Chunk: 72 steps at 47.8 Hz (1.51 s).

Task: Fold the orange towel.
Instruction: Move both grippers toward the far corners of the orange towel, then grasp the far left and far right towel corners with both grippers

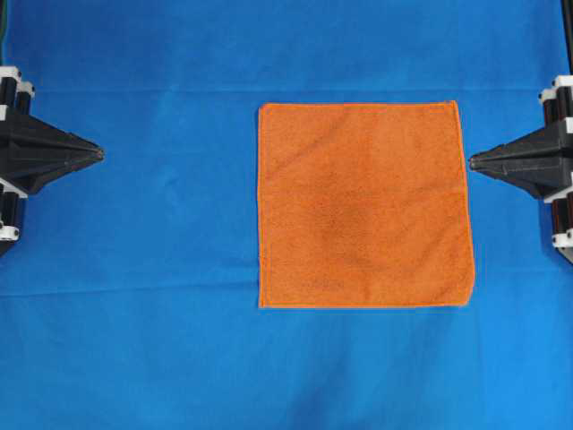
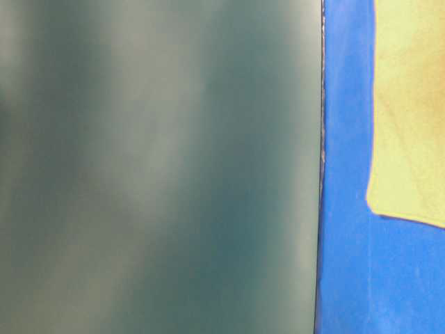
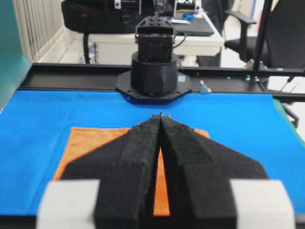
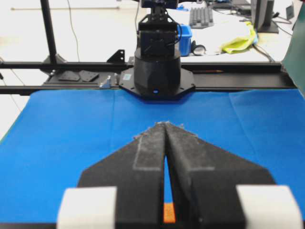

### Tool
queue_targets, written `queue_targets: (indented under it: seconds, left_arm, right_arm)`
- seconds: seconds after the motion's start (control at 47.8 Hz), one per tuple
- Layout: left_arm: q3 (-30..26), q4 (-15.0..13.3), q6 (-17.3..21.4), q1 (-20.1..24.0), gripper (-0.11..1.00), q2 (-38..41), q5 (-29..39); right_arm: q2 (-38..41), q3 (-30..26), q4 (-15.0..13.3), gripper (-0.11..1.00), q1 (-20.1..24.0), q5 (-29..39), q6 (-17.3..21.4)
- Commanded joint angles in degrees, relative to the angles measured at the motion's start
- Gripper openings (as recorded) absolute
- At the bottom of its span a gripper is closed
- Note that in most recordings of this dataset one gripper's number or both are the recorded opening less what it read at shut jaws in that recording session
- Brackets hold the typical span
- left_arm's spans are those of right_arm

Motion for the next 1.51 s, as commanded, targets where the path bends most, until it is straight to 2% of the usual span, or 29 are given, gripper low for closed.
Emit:
queue_targets:
  seconds: [0.0,0.146,0.272,0.585,0.669,0.753,0.794,0.92,0.983,1.045,1.171,1.359,1.484]
  left_arm:
    - [-2.3,-1.1,-0.3,0.0,0.0,2.5,-0.2]
    - [-4.7,-1.1,0.7,0.7,0.0,7.3,-1.6]
    - [-6.1,-1.1,0.8,3.9,0.0,12.4,-2.9]
    - [-12.7,-1.1,0.5,13.4,0.0,32.3,-5.9]
    - [-15.2,-1.1,0.5,14.9,0.07,38.0,-5.9]
    - [-17.8,-1.1,0.5,15.9,0.27,43.8,-6.1]
    - [-19.5,-1.1,0.6,16.4,0.4,47.2,-6.1]
    - [-23.1,-1.1,0.6,17.8,0.76,54.6,-6.1]
    - [-24.8,-1.1,0.6,18.5,0.87,57.9,-6.2]
    - [-26.3,-1.1,0.5,19.1,0.86,61.1,-6.3]
    - [-28.4,-1.1,0.4,20.0,0.84,66.1,-6.7]
    - [-29.0,-1.1,0.4,20.8,0.84,69.8,-6.9]
    - [-29.2,-1.1,0.4,21.4,0.84,71.8,-7.4]
  right_arm:
    - [0.4,-1.9,0.3,0.0,-0.5,-0.4,0.3]
    - [0.4,-3.3,0.4,0.0,-4.4,5.4,0.7]
    - [0.4,-3.8,0.4,0.0,-8.7,11.0,1.7]
    - [5.8,-2.1,0.4,0.0,-23.5,20.8,3.9]
    - [9.7,-1.0,0.4,0.0,-28.0,21.5,4.0]
    - [13.9,0.3,0.4,0.01,-31.6,21.0,4.0]
    - [16.1,0.8,0.4,0.06,-33.0,20.4,4.0]
    - [22.9,2.1,0.4,0.4,-35.7,16.9,4.0]
    - [26.2,2.5,0.4,0.55,-36.3,14.4,4.0]
    - [30.0,2.9,0.4,0.59,-36.5,11.1,4.0]
    - [36.3,3.1,0.4,0.54,-36.6,6.0,4.0]
    - [43.9,3.0,0.4,0.54,-37.3,1.1,4.0]
    - [46.4,2.7,0.4,0.54,-37.4,-0.7,4.0]
